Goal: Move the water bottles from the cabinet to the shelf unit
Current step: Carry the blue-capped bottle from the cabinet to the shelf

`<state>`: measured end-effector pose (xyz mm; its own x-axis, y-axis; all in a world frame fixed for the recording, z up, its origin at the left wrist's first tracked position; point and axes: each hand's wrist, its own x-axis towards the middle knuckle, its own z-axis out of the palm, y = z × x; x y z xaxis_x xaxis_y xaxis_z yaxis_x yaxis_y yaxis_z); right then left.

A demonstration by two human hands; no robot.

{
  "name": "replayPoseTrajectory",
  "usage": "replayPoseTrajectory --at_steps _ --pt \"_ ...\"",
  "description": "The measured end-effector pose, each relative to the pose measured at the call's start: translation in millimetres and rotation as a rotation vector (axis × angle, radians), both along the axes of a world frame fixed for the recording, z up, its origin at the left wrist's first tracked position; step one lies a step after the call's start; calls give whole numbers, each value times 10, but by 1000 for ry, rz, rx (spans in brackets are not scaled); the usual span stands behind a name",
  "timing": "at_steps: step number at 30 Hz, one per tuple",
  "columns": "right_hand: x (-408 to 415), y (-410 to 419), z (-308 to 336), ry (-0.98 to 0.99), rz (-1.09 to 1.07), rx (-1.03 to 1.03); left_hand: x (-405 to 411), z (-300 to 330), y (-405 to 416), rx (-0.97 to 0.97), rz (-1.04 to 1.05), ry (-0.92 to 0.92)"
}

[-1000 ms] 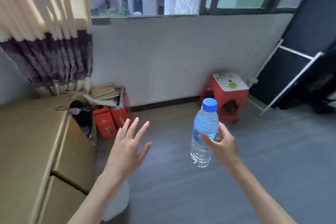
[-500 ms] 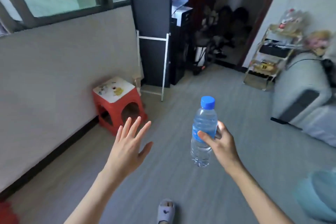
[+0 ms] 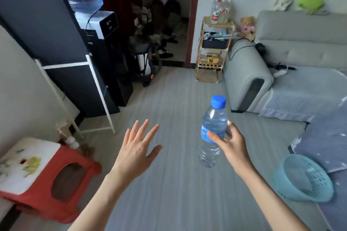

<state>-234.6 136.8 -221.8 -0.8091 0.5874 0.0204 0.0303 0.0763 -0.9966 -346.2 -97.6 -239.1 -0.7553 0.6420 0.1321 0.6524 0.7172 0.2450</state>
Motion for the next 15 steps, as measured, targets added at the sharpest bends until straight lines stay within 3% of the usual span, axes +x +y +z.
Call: replayPoseTrajectory --at_steps 8,15 --pt "-1238 1380 -245 -29 -78 10 -1414 -190 1406 27 -51 -17" --pt "-2608 2618 -38 4 -77 23 -2701 -15 2563 50 -38 -1"
